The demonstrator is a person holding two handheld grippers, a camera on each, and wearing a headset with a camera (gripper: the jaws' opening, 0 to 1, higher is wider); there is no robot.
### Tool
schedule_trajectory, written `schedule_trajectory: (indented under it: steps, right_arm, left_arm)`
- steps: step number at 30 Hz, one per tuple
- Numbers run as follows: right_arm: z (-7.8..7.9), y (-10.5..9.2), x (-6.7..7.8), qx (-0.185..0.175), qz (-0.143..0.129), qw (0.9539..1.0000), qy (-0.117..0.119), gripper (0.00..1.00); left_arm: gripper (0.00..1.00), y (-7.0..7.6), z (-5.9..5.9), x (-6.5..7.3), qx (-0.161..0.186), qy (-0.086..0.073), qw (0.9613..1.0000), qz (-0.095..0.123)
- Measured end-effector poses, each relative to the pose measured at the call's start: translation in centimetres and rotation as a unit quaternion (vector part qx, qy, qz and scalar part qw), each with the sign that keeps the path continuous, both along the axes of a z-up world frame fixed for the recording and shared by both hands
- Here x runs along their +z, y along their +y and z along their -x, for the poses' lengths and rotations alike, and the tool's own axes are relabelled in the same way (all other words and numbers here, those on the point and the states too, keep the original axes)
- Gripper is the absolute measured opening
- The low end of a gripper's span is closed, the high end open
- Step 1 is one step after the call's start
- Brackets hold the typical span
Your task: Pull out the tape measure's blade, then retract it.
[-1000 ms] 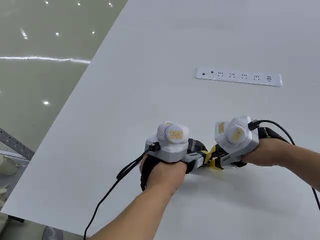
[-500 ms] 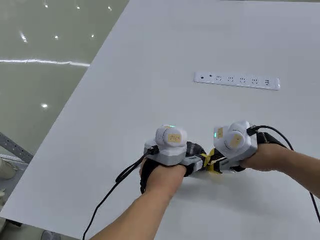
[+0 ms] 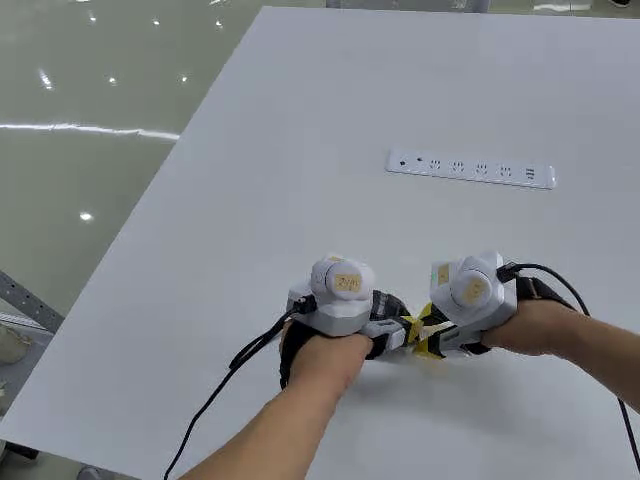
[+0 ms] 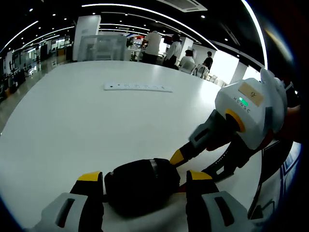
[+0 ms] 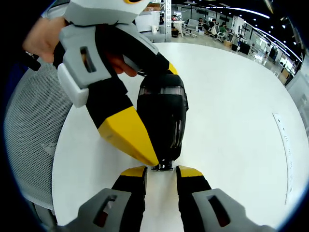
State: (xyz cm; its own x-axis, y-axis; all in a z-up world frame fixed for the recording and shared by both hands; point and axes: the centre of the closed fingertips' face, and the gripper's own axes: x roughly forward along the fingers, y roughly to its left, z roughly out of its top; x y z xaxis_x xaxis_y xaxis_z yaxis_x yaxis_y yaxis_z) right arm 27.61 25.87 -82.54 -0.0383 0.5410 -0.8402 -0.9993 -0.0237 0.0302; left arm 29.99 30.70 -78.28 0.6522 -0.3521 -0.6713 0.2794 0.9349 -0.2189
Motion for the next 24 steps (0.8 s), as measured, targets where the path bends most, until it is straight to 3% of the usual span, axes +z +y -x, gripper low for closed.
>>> schedule_trajectory:
  steps: [14,24]
  right_arm:
    - [0.6,-0.7,1.6,-0.063,-0.032,0.9974,0.007,0.29]
    - [1.2,-0.9,3.3,-0.121,-0.062,0.9906,0.012,0.38]
  left_arm:
    - [0.68,1.0,1.8,0.7,-0.028,0.009,0.9994,-0.02]
    - [0.7,1.6,3.0,1.0,-0.045,0.009,0.9985,-0.03]
